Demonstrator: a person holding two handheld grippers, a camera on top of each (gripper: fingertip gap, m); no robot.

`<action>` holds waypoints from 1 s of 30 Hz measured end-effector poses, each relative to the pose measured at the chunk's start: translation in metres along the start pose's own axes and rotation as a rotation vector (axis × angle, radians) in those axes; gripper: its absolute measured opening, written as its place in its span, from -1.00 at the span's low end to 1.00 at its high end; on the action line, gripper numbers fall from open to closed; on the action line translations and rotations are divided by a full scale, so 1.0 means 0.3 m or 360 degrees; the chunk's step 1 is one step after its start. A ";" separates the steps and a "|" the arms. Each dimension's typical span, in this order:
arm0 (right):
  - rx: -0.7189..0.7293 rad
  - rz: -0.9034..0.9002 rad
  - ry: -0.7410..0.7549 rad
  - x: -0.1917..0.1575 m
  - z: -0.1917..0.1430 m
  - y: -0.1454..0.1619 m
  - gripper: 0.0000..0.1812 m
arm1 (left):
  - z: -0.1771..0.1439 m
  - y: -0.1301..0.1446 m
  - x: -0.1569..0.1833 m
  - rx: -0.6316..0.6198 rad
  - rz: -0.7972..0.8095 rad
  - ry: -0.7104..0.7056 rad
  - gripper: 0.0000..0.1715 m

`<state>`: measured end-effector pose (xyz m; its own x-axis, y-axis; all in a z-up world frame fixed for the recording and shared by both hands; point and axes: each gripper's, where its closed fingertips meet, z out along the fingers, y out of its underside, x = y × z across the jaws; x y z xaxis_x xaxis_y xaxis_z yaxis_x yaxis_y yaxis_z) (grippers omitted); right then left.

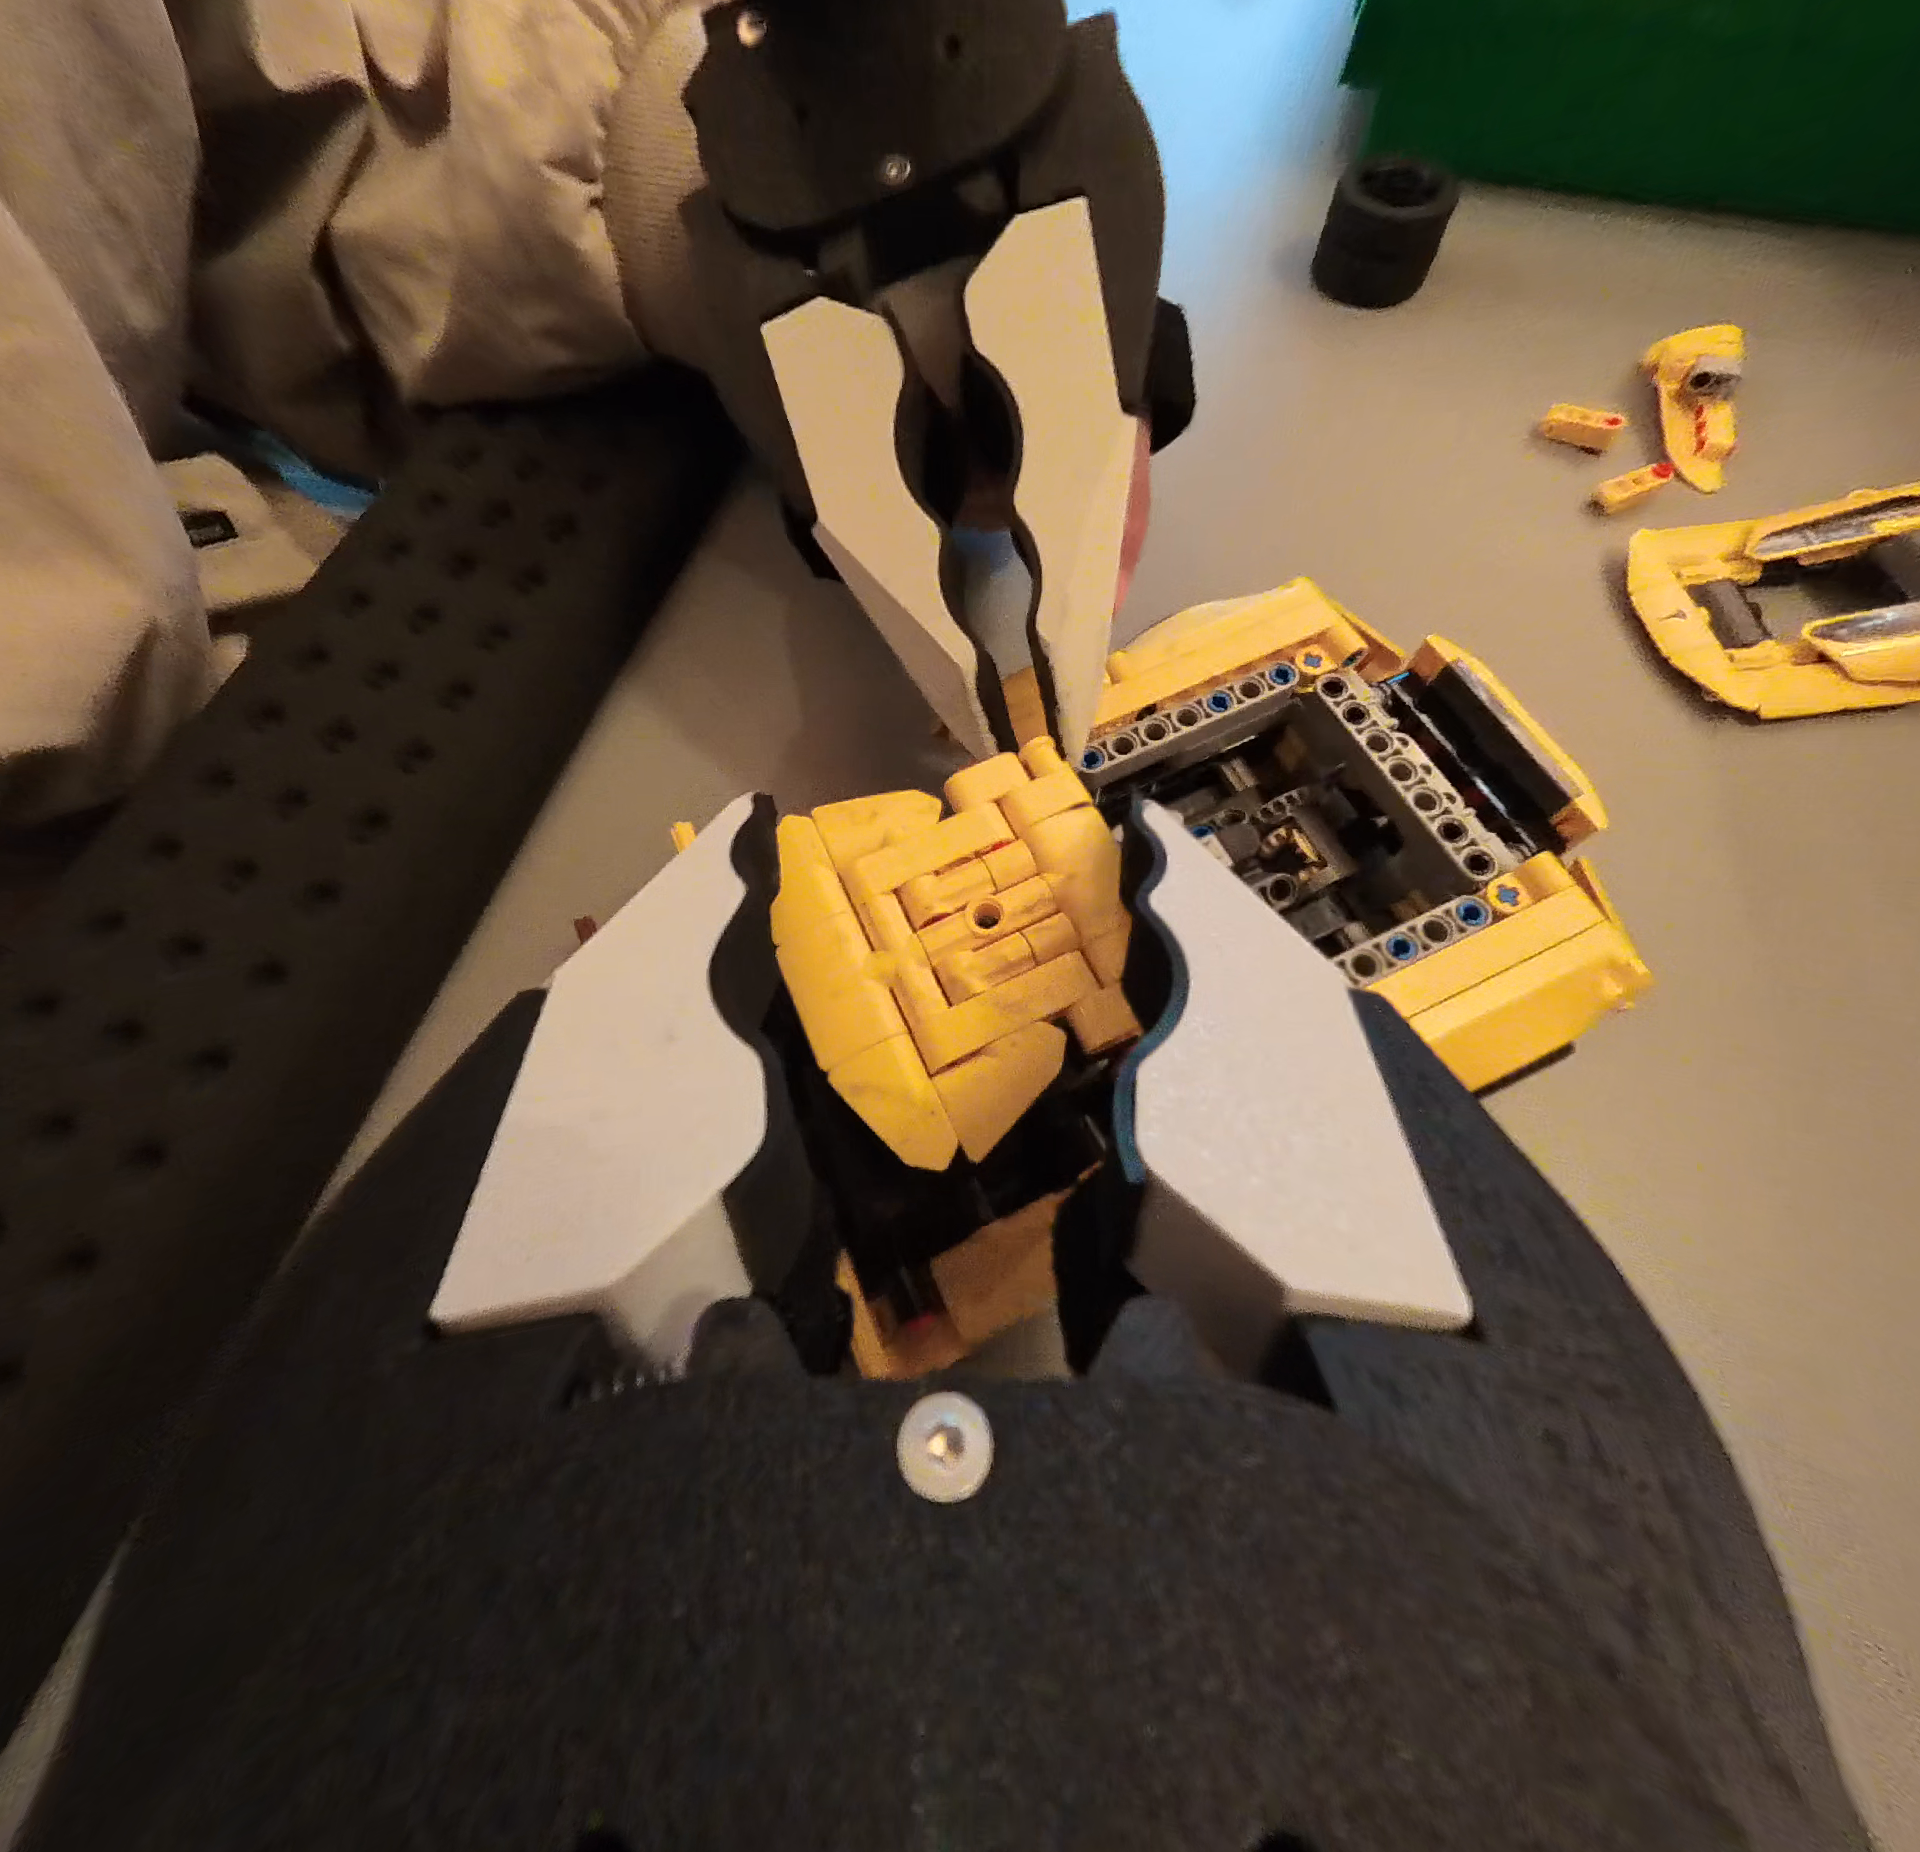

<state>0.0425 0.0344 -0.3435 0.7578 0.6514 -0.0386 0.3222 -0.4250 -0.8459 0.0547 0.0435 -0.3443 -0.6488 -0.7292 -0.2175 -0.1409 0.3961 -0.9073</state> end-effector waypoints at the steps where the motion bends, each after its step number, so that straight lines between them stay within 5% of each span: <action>1: 0.0025 0.0003 -0.0001 -0.001 0.001 0.000 -0.28 | -0.002 0.000 0.000 -0.0002 0.0005 -0.0011 -0.94; 10: 0.0099 0.0032 0.0001 0.002 -0.010 0.008 -0.28 | -0.113 0.027 -0.016 0.0070 -0.0135 -0.0058 -0.94; 15: 0.0104 0.0054 0.0020 0.012 -0.024 -0.020 -0.28 | -0.133 -0.046 0.011 0.0207 -0.0154 -0.0080 -0.93; 20: 0.0563 0.0196 -0.0127 -0.052 -0.159 -0.201 -0.62 | -0.119 -0.173 0.041 0.0412 -0.0190 0.0014 -0.93; 30: 0.1064 0.0308 -0.0245 -0.106 -0.242 -0.316 -0.75 | -0.117 -0.381 0.067 0.0808 -0.0434 0.0244 -0.93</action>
<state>0.0291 0.0083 -0.2234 0.6616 0.7055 -0.2539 -0.2641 -0.0977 -0.9595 0.0313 0.0030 -0.2323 -0.7453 -0.6633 0.0678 0.0331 -0.1384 -0.9898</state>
